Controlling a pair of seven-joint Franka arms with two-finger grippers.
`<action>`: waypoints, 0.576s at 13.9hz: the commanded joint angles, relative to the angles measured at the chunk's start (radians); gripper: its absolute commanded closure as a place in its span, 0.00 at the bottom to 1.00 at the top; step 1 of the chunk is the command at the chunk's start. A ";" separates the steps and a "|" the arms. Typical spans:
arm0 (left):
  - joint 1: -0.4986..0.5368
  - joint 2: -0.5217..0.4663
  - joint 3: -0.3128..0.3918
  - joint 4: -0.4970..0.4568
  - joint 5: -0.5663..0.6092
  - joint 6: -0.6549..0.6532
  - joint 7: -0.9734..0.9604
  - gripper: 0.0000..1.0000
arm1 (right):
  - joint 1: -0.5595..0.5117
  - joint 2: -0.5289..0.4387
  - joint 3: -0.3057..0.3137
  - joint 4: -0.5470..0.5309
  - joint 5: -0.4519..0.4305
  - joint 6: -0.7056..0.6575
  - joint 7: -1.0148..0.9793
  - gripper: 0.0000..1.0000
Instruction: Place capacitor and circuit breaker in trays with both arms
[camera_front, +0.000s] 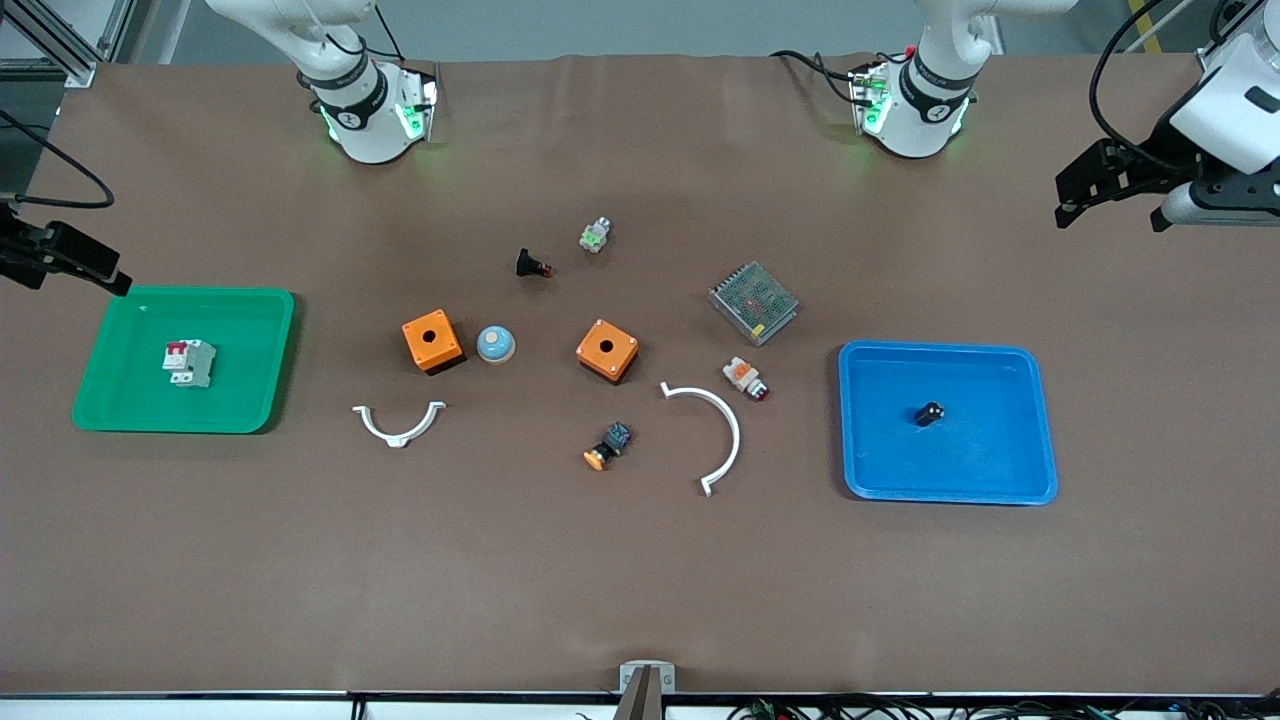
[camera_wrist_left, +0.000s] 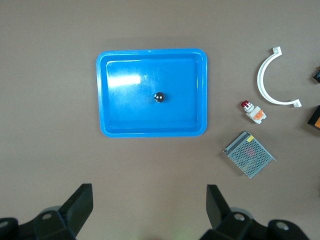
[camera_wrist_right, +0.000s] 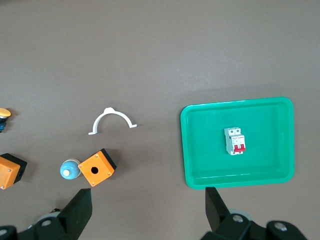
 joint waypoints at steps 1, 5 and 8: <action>-0.012 0.023 0.008 0.025 0.015 0.000 0.020 0.00 | -0.001 0.018 -0.002 0.053 -0.001 -0.010 0.005 0.00; -0.015 0.025 0.008 0.031 0.015 -0.001 0.023 0.00 | -0.003 0.019 -0.002 0.060 0.009 -0.012 0.007 0.00; -0.010 0.025 0.008 0.031 0.015 -0.003 0.028 0.00 | -0.004 0.019 -0.002 0.060 0.003 -0.010 0.005 0.00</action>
